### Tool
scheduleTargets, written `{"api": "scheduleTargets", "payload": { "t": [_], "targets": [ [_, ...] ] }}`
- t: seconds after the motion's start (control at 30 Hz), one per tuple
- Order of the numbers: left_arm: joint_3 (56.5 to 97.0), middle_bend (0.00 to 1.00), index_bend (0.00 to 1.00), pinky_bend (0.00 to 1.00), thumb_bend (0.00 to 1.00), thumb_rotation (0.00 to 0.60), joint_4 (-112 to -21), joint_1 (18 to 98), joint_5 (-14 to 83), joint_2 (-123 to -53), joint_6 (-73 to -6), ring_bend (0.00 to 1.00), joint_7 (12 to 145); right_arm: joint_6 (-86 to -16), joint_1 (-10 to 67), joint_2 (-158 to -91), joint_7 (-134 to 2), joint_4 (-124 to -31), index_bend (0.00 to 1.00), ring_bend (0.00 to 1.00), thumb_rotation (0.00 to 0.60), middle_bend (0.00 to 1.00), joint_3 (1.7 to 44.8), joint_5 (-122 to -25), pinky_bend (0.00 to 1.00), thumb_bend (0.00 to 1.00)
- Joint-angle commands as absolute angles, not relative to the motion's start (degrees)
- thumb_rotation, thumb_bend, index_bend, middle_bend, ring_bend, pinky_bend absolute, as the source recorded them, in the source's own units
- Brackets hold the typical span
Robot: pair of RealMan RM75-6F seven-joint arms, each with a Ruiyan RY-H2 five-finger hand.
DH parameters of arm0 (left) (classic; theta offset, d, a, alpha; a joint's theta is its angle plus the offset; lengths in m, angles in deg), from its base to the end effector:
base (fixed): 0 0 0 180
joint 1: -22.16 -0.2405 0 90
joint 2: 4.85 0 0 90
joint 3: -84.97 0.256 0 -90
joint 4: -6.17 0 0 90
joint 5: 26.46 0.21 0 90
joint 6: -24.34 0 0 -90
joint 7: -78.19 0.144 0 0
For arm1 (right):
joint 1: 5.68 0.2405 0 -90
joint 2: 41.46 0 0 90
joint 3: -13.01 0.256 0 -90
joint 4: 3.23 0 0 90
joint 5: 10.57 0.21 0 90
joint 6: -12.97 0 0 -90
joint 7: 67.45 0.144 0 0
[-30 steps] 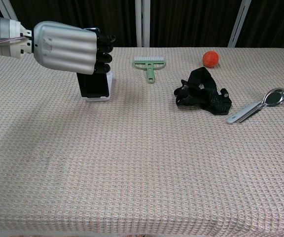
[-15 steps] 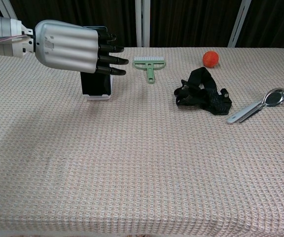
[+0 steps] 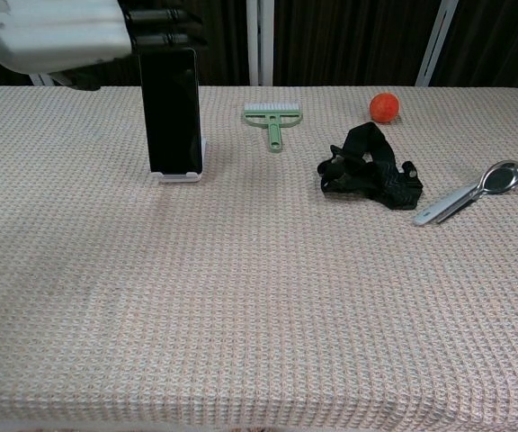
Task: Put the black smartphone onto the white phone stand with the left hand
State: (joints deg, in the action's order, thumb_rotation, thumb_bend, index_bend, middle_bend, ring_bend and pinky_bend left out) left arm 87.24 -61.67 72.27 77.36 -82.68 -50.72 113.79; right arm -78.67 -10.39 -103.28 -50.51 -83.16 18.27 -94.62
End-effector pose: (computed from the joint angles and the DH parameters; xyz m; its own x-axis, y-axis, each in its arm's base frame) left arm -0.1367 0.3592 0.0666 0.6741 -0.6754 0.2989 -0.0875 -0.4748 -0.8758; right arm -0.3702 -0.1309 0.2213 0.3731 0.1179 0.9203 -0.9222 0.1557 0.3540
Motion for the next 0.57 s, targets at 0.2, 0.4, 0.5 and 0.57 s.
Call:
{"api": "scheduleTargets", "payload": {
  "t": [0.2, 0.4, 0.5, 0.57],
  "targets": [
    [87.32, 0.08, 0.01, 0.22, 0.02, 0.146, -87.83, 43.69, 55.82, -74.22, -71.44, 0.1, 94.43, -79.56, -10.09, -104.94, -51.66, -81.23, 0.0, 0.0, 0.6, 0.0, 17.53, -96.73, 0.0, 0.08],
    [92.44, 0.04, 0.02, 0.22, 0.02, 0.089, -82.83, 37.33, 57.41, -72.17, -70.39, 0.08, 85.97, -80.68, -10.09, -106.17, -53.99, -80.53, 0.0, 0.0, 0.6, 0.0, 17.16, -97.94, 0.0, 0.08],
    [93.52, 0.04, 0.04, 0.22, 0.01, 0.101, -81.12, 35.8, 59.1, -72.23, -69.74, 0.08, 82.78, -80.36, -9.77, -106.49, -54.62, -80.58, 0.0, 0.0, 0.6, 0.0, 17.02, -98.22, 0.0, 0.08],
    [93.39, 0.05, 0.05, 0.22, 0.01, 0.107, -80.01, 34.92, 60.04, -72.96, -70.04, 0.08, 82.04, -80.04, -9.42, -106.58, -54.99, -80.72, 0.0, 0.0, 0.6, 0.0, 16.99, -98.47, 0.0, 0.08]
  ]
}}
